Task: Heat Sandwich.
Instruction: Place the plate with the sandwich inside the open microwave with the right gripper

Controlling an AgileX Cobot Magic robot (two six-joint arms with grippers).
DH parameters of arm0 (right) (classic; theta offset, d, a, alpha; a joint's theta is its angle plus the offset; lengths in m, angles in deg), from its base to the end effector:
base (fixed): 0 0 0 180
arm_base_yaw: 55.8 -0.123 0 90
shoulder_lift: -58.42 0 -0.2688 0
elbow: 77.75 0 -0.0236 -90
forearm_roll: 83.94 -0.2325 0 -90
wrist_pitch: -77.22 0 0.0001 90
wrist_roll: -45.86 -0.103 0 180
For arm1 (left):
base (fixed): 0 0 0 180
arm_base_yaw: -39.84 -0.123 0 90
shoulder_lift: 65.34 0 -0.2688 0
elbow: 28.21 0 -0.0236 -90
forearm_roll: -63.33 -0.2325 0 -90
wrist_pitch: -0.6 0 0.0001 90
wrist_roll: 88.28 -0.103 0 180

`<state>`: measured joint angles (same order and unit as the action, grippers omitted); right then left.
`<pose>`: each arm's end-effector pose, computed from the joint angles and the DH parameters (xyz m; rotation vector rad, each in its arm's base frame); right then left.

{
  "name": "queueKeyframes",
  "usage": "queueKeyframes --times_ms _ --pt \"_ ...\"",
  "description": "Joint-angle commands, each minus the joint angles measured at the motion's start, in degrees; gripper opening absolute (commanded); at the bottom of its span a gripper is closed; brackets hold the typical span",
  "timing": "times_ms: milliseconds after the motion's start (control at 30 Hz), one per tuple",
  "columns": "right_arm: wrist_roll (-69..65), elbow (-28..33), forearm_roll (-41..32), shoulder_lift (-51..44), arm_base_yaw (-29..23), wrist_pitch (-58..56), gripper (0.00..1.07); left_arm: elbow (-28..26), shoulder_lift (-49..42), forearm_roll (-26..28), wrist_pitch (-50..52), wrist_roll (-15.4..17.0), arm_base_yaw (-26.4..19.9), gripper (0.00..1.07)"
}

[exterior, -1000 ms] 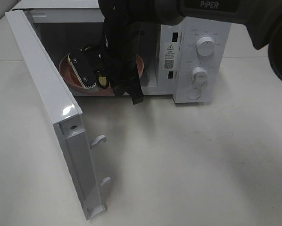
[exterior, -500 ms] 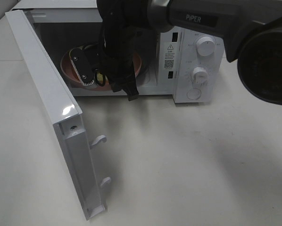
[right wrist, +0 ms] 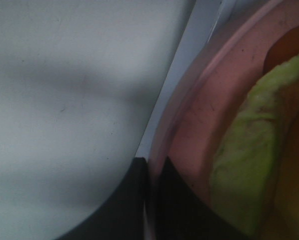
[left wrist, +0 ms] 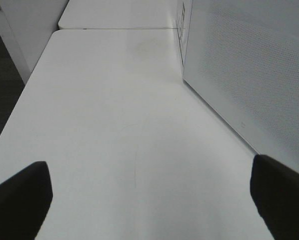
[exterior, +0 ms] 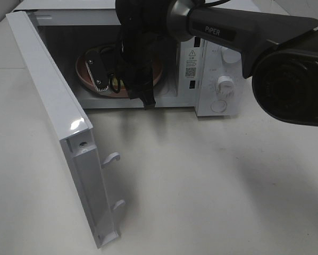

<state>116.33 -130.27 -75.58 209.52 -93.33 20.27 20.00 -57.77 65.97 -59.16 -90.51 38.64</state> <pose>0.4133 0.3016 0.1487 -2.2671 1.5568 -0.3533 0.0054 -0.0040 0.2643 0.0200 2.0157 -0.0168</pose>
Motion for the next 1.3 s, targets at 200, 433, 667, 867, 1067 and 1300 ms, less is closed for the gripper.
queueKeyframes --times_ms 200,433,667,867,1067,1300 --pt "-0.52 -0.74 0.34 0.8 0.92 2.06 0.02 0.17 -1.2 0.0 0.4 0.29 0.34 1.03" --pt "-0.52 -0.74 0.4 0.8 0.92 3.21 0.03 0.17 -1.2 0.0 0.4 0.29 0.34 1.03" --pt "-3.32 -0.74 0.63 0.8 0.92 3.27 0.06 0.17 -1.2 0.0 0.4 0.29 0.34 1.03" --pt "-6.53 -0.74 2.35 0.8 0.92 4.01 0.21 0.17 -1.2 0.0 0.4 0.29 0.34 1.03" --pt "-8.19 -0.74 1.83 0.8 0.92 4.13 0.56 0.17 -1.2 0.0 0.4 0.29 0.34 1.03" --pt "-11.46 -0.74 1.49 0.74 0.92 4.01 0.83 0.17 -1.2 0.0 0.4 0.29 0.34 1.03"
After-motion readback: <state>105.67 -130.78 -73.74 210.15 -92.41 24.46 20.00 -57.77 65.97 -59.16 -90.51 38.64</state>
